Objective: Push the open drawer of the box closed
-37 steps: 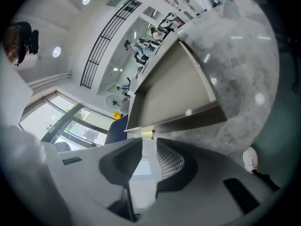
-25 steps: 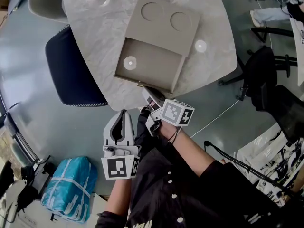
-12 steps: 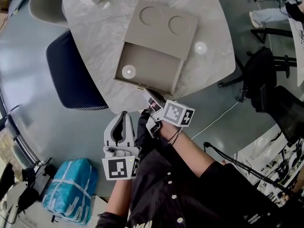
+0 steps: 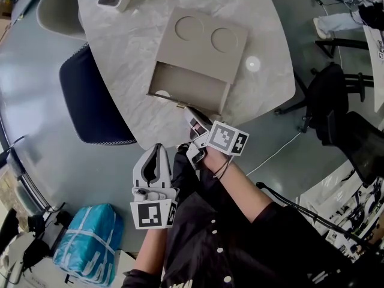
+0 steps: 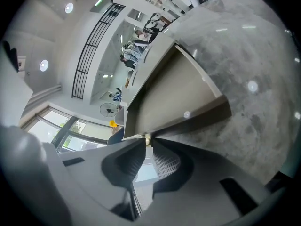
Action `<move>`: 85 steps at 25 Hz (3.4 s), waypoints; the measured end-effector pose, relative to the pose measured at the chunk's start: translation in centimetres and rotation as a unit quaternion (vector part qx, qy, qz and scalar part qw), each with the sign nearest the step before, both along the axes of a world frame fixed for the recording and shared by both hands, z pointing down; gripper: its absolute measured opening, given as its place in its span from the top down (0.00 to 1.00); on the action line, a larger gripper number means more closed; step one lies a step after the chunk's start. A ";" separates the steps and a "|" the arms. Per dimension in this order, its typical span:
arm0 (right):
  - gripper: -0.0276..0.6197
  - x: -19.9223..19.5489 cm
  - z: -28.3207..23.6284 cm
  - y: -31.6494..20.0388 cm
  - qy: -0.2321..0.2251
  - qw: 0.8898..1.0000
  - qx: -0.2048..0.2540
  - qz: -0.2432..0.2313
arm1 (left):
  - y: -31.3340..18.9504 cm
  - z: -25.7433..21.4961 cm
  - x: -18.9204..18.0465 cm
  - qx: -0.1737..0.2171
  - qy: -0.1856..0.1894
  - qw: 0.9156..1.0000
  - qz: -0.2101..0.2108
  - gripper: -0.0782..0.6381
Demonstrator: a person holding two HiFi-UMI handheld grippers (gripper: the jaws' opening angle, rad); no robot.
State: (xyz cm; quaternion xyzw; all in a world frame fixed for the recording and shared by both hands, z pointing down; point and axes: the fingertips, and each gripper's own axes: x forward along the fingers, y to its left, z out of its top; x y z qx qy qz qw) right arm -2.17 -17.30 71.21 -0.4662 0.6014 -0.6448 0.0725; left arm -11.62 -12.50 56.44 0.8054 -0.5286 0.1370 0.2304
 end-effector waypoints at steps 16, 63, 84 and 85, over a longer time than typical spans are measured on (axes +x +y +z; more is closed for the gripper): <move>0.89 3.9 0.2 -7.5 0.013 0.999 0.025 0.030 | -2.2 0.8 1.8 -0.005 0.003 1.000 0.012 0.87; 0.96 5.0 -13.2 -7.0 0.090 0.986 0.143 0.001 | -4.3 -7.5 1.6 0.072 0.013 0.997 0.005 0.87; 0.96 5.0 -34.4 -4.5 0.264 0.871 0.409 -0.057 | -6.3 -21.3 1.7 0.215 0.017 0.976 0.015 0.87; 0.96 4.9 -35.3 -4.4 0.276 0.860 0.425 -0.058 | -6.4 -21.8 1.6 0.221 0.016 0.975 0.015 0.87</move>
